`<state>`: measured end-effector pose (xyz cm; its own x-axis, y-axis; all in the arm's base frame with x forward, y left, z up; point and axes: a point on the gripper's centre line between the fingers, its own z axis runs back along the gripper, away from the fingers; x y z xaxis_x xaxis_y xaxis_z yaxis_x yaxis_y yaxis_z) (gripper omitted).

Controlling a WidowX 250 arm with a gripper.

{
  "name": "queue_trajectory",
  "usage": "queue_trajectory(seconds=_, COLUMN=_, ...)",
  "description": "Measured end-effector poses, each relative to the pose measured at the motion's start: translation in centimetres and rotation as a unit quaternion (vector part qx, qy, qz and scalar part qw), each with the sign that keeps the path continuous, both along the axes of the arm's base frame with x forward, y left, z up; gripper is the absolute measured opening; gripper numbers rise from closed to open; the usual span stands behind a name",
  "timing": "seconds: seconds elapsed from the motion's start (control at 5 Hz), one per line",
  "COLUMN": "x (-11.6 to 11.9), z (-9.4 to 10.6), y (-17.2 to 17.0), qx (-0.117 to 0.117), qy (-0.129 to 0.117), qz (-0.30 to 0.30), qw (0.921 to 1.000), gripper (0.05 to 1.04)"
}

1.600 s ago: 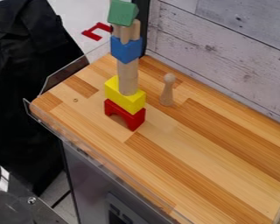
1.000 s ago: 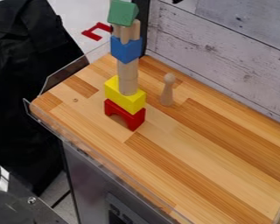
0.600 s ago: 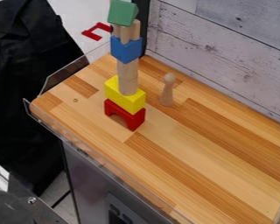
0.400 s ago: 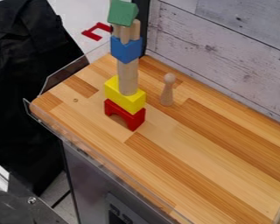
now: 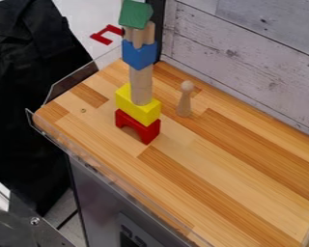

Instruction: Remove the triangle from the top of the tower and put in the right side of the table

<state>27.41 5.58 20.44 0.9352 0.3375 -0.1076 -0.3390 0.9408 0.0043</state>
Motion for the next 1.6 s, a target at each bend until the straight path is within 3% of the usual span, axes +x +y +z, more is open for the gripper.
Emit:
queue_trajectory(seconds=0.2, x=-1.2, z=0.0, y=-0.3, qx=-0.026, qy=-0.003, qz=0.070, qw=0.9972, gripper=0.999)
queue_trajectory(seconds=0.4, x=-1.0, z=-0.1, y=-0.5, qx=-0.036, qy=-0.011, qz=0.085, qw=0.9957, gripper=0.999)
queue_trajectory(seconds=0.6, x=-0.9, z=-0.1, y=-0.5, qx=-0.036, qy=-0.015, qz=0.086, qw=0.9955, gripper=0.999)
queue_trajectory(seconds=1.0, x=-0.5, z=-0.9, y=-0.6, qx=-0.033, qy=0.001, qz=0.046, qw=0.9984, gripper=0.999)
queue_trajectory(seconds=1.6, x=-0.3, z=-1.5, y=-0.6, qx=-0.039, qy=-0.005, qz=0.017, qw=0.9991, gripper=0.999)
